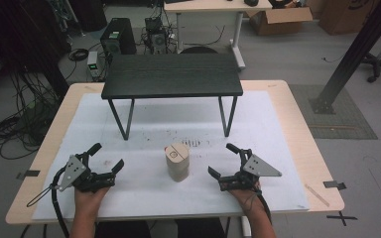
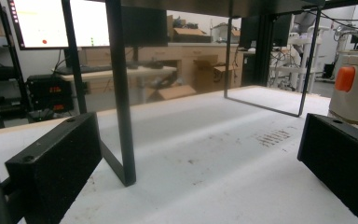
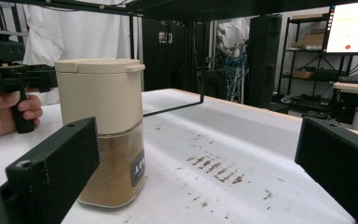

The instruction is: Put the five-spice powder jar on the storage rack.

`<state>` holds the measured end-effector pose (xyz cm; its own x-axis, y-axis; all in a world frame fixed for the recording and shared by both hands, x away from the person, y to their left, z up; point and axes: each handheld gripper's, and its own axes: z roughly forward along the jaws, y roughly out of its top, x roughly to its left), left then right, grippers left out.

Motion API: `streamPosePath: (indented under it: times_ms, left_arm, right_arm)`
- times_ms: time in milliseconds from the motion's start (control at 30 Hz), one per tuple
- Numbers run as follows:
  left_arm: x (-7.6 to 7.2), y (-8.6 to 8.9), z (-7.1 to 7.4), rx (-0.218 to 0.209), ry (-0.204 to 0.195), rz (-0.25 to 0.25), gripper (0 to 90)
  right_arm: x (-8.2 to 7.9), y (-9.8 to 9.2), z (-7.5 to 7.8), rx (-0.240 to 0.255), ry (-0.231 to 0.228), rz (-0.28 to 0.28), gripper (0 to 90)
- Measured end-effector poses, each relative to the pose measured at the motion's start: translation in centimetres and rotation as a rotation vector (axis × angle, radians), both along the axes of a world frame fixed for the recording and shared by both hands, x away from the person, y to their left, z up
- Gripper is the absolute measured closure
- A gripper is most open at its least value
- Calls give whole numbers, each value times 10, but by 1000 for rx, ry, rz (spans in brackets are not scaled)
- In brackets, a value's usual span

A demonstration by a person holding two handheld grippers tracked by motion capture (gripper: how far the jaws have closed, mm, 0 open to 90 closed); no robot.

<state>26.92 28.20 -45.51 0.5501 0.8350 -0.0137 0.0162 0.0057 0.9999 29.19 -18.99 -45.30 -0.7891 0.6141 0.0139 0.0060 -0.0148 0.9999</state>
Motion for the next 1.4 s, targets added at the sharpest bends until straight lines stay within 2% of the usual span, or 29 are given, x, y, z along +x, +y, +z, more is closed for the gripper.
streamPosePath:
  times_ms: [267,433,567,867,1033,1133,1400]
  left_arm:
    - [0,0,0,-2,5,1,2]
    - [0,0,0,0,-3,2,2]
    - [0,0,0,2,4,2,2]
    - [0,0,0,-2,-1,2,2]
    - [0,0,0,-4,-3,2,2]
    - [0,0,0,-3,0,1,2]
    - [-1,1,0,-7,-6,1,2]
  right_arm:
    - [-1,0,0,2,-3,0,0]
    - [2,-1,0,5,15,10,0]
    - [7,-2,1,11,50,55,0]
    - [14,3,14,-19,42,142,0]
    - [18,10,22,-25,42,197,0]
    - [20,21,27,-37,36,242,0]
    - [24,38,31,-59,35,296,0]
